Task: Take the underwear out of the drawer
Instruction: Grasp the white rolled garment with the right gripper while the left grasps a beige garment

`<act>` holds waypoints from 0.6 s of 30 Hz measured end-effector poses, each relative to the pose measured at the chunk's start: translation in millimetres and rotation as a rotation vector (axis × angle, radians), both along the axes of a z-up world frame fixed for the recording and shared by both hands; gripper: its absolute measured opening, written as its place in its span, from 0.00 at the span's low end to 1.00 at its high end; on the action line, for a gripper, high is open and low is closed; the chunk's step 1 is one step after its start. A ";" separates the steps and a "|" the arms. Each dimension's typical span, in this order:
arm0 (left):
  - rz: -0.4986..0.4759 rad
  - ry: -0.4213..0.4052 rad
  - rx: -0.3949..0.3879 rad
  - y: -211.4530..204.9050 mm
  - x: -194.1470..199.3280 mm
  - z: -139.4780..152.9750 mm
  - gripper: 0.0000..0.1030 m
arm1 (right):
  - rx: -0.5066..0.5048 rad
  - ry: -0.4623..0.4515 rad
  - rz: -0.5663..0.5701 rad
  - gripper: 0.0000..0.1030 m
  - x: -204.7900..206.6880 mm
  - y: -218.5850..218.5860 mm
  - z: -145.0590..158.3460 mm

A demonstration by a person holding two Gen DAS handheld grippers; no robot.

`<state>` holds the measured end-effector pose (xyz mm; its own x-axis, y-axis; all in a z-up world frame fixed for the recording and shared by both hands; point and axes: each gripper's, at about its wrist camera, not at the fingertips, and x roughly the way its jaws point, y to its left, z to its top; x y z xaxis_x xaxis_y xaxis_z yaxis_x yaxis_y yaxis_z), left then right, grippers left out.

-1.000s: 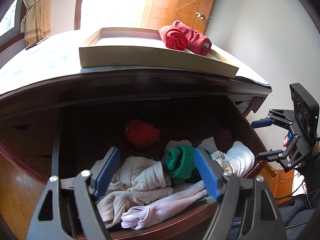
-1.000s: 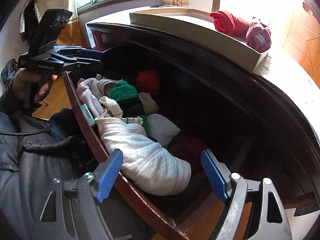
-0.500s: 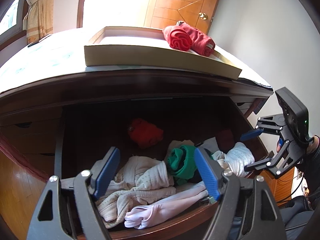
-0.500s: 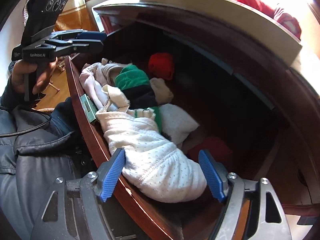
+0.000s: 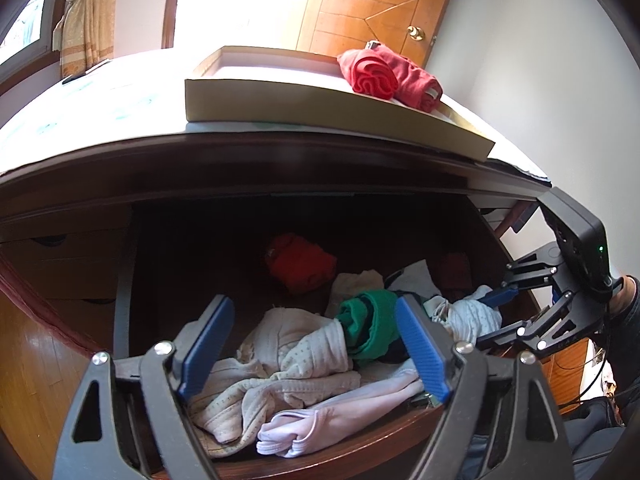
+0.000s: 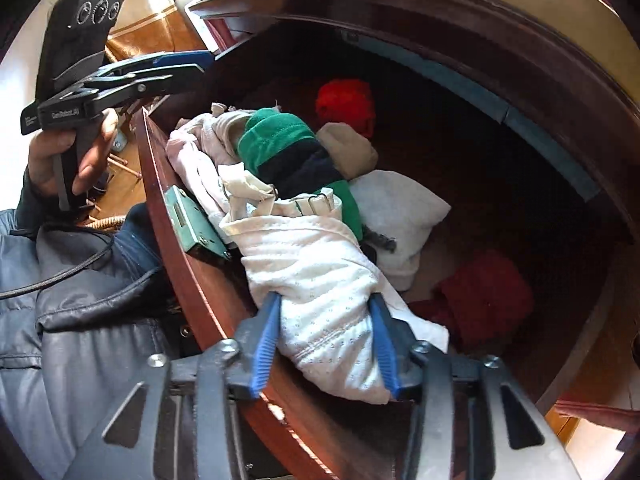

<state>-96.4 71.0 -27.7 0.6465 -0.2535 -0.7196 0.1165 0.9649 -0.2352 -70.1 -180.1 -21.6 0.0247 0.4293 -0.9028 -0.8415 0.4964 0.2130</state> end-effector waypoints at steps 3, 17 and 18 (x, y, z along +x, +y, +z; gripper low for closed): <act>0.007 0.005 0.002 2.3 0.8 -1.6 0.82 | 0.014 -0.024 -0.057 0.34 0.2 -6.7 -0.3; -0.165 0.174 0.128 7.1 17.6 -24.0 0.82 | 0.055 -0.039 -0.102 0.30 6.8 -14.5 6.4; -0.189 0.196 0.138 6.1 20.1 -27.1 0.82 | 0.045 -0.048 -0.095 0.33 7.5 -11.9 7.0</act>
<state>-76.4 77.1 -54.9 0.4429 -0.2474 -0.8617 0.2628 0.9548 -0.1391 -62.6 -192.1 -14.5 0.1101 0.4632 -0.8794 -0.8011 0.5650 0.1973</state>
